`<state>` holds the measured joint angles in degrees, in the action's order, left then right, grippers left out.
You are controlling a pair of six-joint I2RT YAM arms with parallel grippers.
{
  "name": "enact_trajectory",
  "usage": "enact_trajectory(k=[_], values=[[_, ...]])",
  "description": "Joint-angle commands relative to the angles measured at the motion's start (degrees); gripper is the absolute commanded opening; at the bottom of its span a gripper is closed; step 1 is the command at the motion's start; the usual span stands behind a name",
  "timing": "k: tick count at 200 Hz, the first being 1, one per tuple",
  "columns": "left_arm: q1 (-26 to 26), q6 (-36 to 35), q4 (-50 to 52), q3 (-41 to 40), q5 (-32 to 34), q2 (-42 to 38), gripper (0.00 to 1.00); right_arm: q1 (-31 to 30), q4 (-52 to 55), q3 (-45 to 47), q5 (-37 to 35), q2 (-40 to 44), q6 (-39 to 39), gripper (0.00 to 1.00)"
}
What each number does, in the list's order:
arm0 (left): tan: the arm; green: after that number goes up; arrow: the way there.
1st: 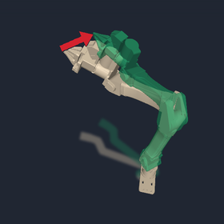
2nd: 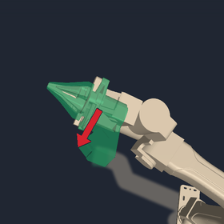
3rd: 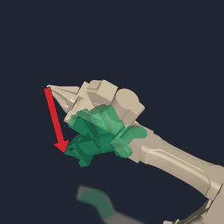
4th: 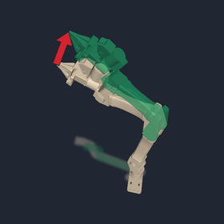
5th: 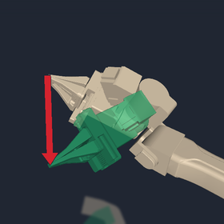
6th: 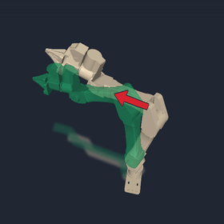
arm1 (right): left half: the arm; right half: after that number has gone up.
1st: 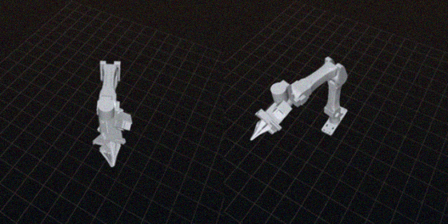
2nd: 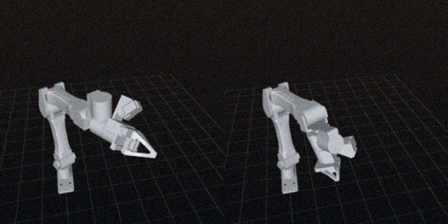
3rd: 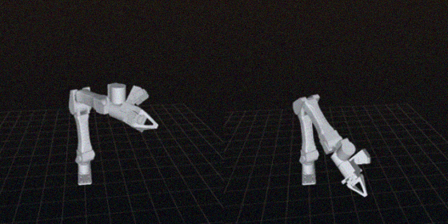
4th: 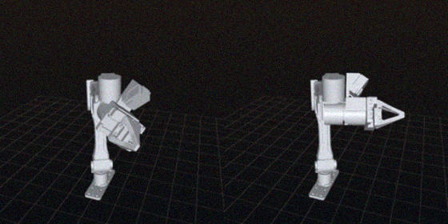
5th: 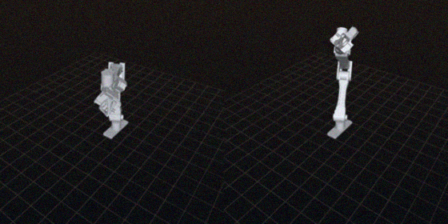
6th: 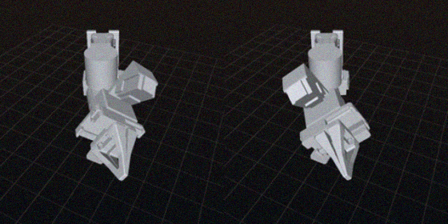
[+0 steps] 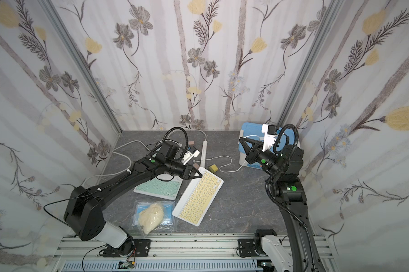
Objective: Unplug the wireless keyboard
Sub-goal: Place the keyboard at the center of the board.
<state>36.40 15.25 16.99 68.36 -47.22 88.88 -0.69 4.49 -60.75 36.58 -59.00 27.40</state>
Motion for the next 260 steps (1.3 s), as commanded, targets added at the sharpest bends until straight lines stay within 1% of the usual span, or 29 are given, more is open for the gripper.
enact_trajectory(k=[1, 16, 28, 41, 70, 94, 104, 135, 147, 153, 167, 172, 182, 213, 242, 260], values=[[1.18, 8.67, -9.55, -1.33, 6.7, 0.63, 0.0, 0.16, 3.88, -1.38, -6.93, -0.26, -2.39, 0.0], [3.65, 11.22, -12.2, -1.4, 11.16, 3.07, 0.0, 0.14, 4.53, -0.83, -7.34, -0.98, -2.46, 0.0], [5.81, 12.36, -12.1, -0.25, 15.59, 5.58, 0.0, 0.07, 5.83, 0.48, -8.64, -1.63, -2.66, 0.0], [6.89, 15.01, -13.34, 0.61, 18.73, 8.65, 0.0, 0.04, 7.05, 2.71, -9.61, -1.75, -3.03, 0.0], [7.36, 23.62, -22.02, -0.5, 20.15, 14.07, 0.0, 0.15, 8.16, 8.13, -13.16, -0.95, -4.69, 0.0], [7.37, 28.53, -21.87, -0.22, 21.33, 17.42, 0.0, 0.19, 9.12, 9.24, -17.94, -0.69, -6.19, 0.0], [7.62, 30.02, -22.81, -0.63, 20.99, 18.39, 0.0, 0.24, 8.78, 9.18, -18.17, -0.61, -6.39, 0.0], [9.49, 33.73, -23.66, -1.45, 23.82, 20.08, 0.0, 0.23, 7.3, 7.15, -17.79, -1.68, -5.8, 0.0], [10.06, 34.76, -24.64, -1.95, 24.86, 20.53, 0.0, 0.24, 7.11, 6.0, -18.02, -2.18, -5.75, 0.0], [10.32, 35.22, -24.73, -2.0, 25.24, 20.98, 0.04, 0.24, 6.99, 5.42, -18.31, -2.34, -5.78, 0.0], [10.83, 36.0, -25.7, -1.99, 24.4, 22.04, 0.05, 0.21, 6.77, 4.39, -19.22, -2.54, -5.86, 0.0], [11.04, 36.43, -26.15, -2.08, 24.14, 22.34, 0.04, 0.24, 6.8, 3.83, -19.64, -2.65, -5.89, 0.0], [11.4, 37.04, -27.5, -2.89, 23.7, 22.55, 0.0, 0.32, 6.93, 2.21, -20.73, -2.91, -6.19, 0.0], [11.14, 36.72, -27.42, -5.42, 24.51, 20.6, 0.0, 0.54, 7.56, -4.12, -23.38, -3.44, -7.35, 0.0], [11.11, 36.34, -26.86, -5.65, 22.69, 20.66, 0.0, 0.69, 7.32, -8.3, -23.66, -4.01, -7.44, 0.0], [11.1, 36.08, -26.88, -6.29, 22.81, 20.02, 0.0, 0.94, 7.33, -9.91, -23.81, -3.95, -7.42, 0.0]])
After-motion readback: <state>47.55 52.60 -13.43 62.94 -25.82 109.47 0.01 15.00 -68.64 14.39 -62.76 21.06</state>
